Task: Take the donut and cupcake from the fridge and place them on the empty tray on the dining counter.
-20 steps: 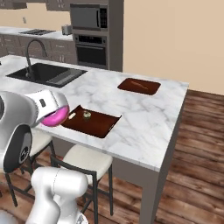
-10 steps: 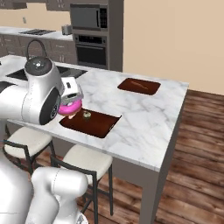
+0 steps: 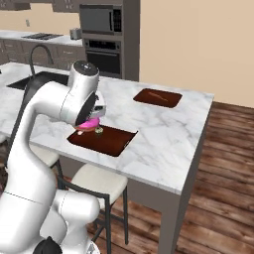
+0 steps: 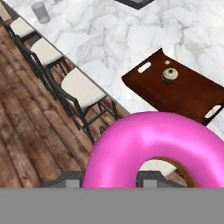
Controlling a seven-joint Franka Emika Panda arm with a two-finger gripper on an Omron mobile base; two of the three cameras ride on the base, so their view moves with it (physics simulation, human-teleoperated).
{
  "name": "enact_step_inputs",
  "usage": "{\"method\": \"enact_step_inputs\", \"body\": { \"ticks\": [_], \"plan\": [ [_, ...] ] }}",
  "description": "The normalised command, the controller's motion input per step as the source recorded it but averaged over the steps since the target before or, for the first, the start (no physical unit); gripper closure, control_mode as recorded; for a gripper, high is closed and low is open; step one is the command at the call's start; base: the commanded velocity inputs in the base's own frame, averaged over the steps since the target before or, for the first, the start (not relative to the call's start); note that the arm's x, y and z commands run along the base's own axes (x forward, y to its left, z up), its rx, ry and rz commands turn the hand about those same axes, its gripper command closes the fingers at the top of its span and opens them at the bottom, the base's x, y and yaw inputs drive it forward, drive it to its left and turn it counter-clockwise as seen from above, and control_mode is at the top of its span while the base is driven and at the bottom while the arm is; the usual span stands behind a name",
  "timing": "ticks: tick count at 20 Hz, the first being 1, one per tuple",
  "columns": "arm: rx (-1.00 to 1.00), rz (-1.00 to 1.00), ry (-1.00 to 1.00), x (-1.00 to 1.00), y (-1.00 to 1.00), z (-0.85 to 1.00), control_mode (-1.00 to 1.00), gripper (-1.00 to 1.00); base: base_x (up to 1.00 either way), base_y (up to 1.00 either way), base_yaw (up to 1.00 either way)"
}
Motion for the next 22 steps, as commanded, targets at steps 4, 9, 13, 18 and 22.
{"method": "enact_step_inputs", "body": {
  "ticks": [4,9,13,18,22],
  "plan": [
    [0.12,0.08,0.03,0.15,0.00,-0.61,-1.00,1.00,0.00,0.00,0.00],
    [0.05,0.06,0.12,0.40,0.00,-0.38,-1.00,1.00,0.00,0.00,0.00],
    [-0.02,0.00,0.25,0.58,0.06,0.00,-1.00,1.00,0.00,0.00,0.00],
    [-0.16,0.00,0.27,0.57,0.00,-0.01,-1.00,1.00,0.00,0.00,0.00],
    [-0.26,0.00,0.08,0.44,0.00,-0.27,-1.00,1.00,0.00,0.00,0.00]
  ]
}}
